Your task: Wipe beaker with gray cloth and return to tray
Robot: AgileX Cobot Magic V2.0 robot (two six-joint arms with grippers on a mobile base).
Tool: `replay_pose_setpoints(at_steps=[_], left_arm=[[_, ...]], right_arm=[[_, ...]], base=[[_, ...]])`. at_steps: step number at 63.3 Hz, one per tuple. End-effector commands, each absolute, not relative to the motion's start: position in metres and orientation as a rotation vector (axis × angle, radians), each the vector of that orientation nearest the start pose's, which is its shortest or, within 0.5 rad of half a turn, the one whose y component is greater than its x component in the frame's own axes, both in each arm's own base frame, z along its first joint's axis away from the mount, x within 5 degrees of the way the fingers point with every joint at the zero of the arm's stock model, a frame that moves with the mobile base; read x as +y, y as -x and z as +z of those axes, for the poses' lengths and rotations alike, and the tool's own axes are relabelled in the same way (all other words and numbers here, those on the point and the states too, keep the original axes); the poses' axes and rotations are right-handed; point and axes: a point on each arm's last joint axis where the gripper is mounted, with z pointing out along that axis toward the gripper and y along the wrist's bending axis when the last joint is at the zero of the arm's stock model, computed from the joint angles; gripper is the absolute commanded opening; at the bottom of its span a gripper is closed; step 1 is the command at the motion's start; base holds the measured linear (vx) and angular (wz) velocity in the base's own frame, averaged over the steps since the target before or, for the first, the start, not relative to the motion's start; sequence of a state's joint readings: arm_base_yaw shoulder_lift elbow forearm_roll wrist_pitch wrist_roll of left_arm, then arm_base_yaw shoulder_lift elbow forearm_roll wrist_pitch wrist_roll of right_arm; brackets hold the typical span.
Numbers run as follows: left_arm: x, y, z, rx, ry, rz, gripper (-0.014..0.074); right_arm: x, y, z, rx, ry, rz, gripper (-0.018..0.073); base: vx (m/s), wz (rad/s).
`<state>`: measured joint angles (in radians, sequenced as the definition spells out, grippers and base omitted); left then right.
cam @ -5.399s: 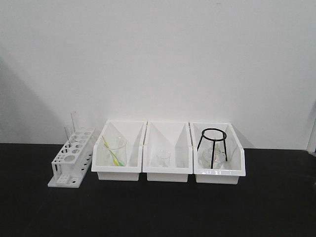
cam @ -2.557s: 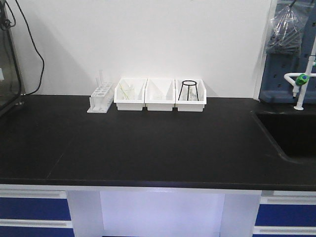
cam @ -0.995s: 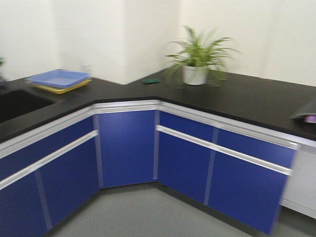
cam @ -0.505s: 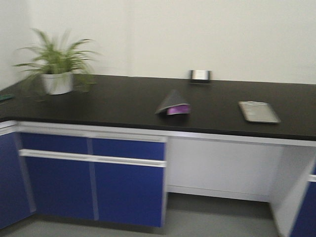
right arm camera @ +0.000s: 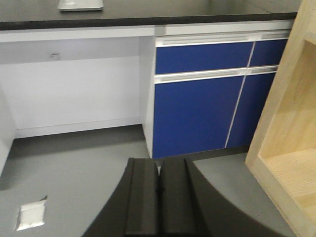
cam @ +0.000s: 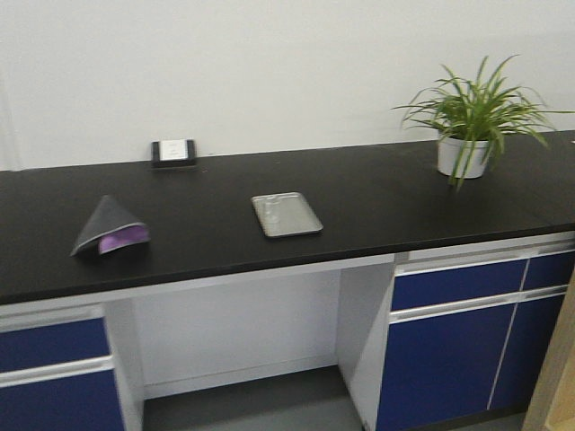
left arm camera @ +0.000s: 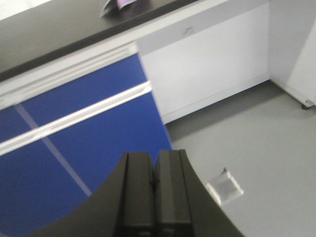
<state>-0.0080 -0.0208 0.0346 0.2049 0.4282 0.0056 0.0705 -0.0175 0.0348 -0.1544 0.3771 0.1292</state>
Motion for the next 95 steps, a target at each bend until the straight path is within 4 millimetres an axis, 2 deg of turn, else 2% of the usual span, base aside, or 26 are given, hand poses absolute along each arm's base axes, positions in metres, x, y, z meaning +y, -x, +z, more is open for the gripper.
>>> replay_pose_setpoints(at_steps=[1,39,95], left_arm=[[0.0061,-0.0523,0.1671,1.84,-0.137,0.198,-0.0006],[0.0061,-0.0523,0.1672,1.84,-0.137,0.197,-0.0006],[0.0061,-0.0523,0.1672,1.84,-0.137,0.197,-0.0006]], right_arm=[[-0.001,-0.0543,0.1758,1.795,0.061,-0.028,-0.0008],[-0.001,-0.0543,0.1758,1.795,0.061,-0.028,-0.0008],[-0.001,-0.0543,0.1758,1.795,0.061,-0.028,-0.0008]], base=[[0.39,-0.32],[0.47,-0.02],[0.35,0.21]])
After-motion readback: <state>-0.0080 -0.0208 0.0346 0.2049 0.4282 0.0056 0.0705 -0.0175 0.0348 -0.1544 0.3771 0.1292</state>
